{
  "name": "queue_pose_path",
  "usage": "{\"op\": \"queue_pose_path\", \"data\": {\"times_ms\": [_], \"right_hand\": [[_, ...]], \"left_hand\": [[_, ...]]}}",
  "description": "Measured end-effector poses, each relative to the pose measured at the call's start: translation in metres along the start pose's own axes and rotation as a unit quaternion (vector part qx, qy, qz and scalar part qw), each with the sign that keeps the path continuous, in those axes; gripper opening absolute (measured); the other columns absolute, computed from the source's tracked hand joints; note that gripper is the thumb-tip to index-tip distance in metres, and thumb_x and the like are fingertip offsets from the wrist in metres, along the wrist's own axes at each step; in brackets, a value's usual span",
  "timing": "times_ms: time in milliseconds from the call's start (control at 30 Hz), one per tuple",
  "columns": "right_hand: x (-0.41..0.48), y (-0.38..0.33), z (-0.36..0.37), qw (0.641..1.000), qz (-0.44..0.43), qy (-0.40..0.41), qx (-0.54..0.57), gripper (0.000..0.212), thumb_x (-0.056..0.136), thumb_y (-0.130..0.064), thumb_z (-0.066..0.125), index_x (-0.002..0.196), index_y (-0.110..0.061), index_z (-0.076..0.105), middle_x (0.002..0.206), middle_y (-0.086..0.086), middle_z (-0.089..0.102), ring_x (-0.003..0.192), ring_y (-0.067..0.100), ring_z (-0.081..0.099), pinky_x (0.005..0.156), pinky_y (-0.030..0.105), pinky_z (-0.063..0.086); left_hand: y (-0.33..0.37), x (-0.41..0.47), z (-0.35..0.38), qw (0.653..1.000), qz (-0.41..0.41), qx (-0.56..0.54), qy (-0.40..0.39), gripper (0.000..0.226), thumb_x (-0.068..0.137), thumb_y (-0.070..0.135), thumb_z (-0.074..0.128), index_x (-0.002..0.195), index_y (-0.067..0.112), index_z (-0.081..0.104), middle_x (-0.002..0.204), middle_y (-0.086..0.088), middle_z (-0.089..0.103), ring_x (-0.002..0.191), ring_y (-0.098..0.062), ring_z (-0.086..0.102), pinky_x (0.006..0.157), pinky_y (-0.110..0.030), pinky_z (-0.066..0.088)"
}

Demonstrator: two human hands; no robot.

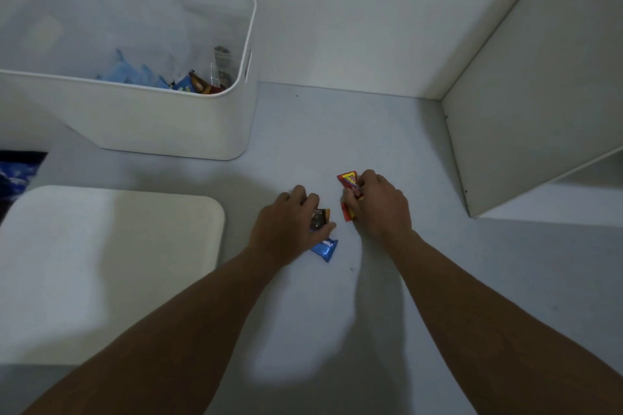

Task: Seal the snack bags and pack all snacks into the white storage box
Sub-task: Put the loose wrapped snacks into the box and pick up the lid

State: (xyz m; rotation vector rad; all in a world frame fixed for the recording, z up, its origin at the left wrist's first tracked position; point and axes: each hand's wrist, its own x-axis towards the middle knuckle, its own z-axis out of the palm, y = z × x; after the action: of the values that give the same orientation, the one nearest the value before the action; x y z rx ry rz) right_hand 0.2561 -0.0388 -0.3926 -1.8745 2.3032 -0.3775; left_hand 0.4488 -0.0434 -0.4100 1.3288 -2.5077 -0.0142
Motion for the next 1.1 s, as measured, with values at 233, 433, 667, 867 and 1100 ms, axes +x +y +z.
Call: {"op": "queue_pose_path", "data": {"times_ms": [233,433,667,867,1100], "right_hand": [[-0.020,0.010,-0.005,0.998,0.057,-0.009,0.020,0.032,0.092,-0.044,0.051,0.102,-0.014,0.053,0.095,0.008,0.063,0.082,0.032,0.061,0.072,0.039,0.050],[-0.029,0.011,-0.008,0.997,0.067,-0.009,0.024,0.032,0.091,-0.043,0.053,0.102,-0.013,0.053,0.094,0.009,0.062,0.081,0.034,0.060,0.070,0.038,0.047],[-0.017,-0.014,-0.048,0.997,0.067,-0.027,0.039,0.035,0.090,-0.045,0.057,0.100,-0.012,0.059,0.096,0.010,0.066,0.089,0.035,0.061,0.074,0.038,0.049],[0.031,-0.101,-0.111,0.992,0.021,0.056,0.107,0.032,0.088,-0.044,0.060,0.100,-0.014,0.061,0.096,0.011,0.069,0.092,0.035,0.061,0.069,0.035,0.043],[0.093,-0.232,-0.141,0.973,0.000,0.113,0.200,0.033,0.086,-0.046,0.059,0.096,-0.016,0.063,0.094,0.008,0.070,0.091,0.031,0.062,0.071,0.035,0.047]], "left_hand": [[0.007,-0.006,-0.002,0.998,-0.022,-0.013,0.058,0.033,0.096,0.048,0.045,0.082,0.020,0.059,0.077,0.000,0.054,0.065,-0.023,0.054,0.042,-0.032,0.044],[0.020,-0.030,-0.003,0.999,0.051,-0.013,-0.011,0.055,0.076,0.072,0.051,0.088,0.019,0.058,0.080,0.001,0.055,0.068,-0.021,0.052,0.046,-0.026,0.036],[0.006,-0.008,-0.045,0.994,0.011,-0.091,-0.054,0.036,0.081,0.049,0.060,0.095,0.016,0.053,0.090,0.000,0.059,0.079,-0.025,0.059,0.059,-0.030,0.041],[-0.048,0.038,-0.150,0.994,-0.046,-0.071,0.066,0.030,0.079,0.045,0.064,0.087,0.018,0.054,0.086,-0.003,0.063,0.076,-0.028,0.063,0.058,-0.034,0.046],[-0.153,0.073,-0.246,0.959,-0.190,-0.105,0.181,0.028,0.083,0.044,0.064,0.085,0.019,0.053,0.088,-0.005,0.064,0.083,-0.027,0.059,0.066,-0.032,0.038]]}}
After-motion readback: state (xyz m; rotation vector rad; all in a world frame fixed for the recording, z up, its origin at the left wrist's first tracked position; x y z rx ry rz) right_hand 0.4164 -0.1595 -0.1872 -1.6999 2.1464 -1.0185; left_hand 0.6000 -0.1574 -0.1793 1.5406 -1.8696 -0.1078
